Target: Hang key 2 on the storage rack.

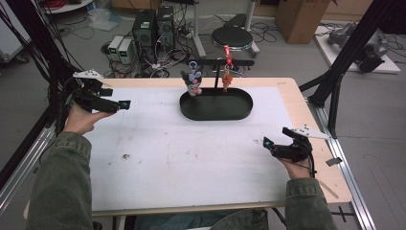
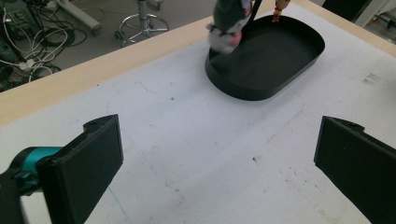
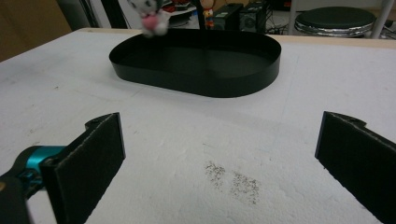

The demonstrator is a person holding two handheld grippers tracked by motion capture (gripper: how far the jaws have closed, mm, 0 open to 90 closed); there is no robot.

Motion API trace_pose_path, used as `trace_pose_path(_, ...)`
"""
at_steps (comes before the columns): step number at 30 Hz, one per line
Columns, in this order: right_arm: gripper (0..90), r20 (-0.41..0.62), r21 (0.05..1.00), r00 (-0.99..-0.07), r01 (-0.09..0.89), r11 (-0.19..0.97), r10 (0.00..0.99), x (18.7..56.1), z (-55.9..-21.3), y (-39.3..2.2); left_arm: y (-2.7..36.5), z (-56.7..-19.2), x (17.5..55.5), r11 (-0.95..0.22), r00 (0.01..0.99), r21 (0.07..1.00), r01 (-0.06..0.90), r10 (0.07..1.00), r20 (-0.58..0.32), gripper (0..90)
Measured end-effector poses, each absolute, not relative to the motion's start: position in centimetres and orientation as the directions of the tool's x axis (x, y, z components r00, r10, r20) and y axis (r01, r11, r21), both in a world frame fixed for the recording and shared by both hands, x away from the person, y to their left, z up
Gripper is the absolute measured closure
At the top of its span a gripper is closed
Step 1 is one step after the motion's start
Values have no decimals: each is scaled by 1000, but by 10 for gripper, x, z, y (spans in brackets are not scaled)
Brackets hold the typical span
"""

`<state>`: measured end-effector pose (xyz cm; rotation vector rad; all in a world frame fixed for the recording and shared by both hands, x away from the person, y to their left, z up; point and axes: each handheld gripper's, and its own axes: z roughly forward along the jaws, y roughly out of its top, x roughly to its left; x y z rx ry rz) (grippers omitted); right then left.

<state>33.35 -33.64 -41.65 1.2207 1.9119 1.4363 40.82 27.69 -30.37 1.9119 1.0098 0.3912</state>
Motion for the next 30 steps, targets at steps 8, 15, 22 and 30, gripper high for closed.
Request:
trace_pose_path(8, 4, 148, 921, -501, 384, 66, 853, 334, -417, -336, 286, -317, 391, -237, 598, 833, 499, 790, -133, 17)
trace_pose_path(15, 4, 154, 918, -499, 391, 63, 853, 334, -417, -336, 291, -330, 371, -241, 605, 840, 487, 786, -126, 17)
trace_pose_path(22, 4, 149, 917, -498, 392, 68, 855, 335, -418, -335, 295, -336, 352, -217, 605, 861, 460, 786, -125, 17)
trace_pose_path(30, 4, 150, 917, -496, 394, 67, 855, 335, -418, -335, 304, -350, 334, -192, 583, 878, 438, 805, -114, 17)
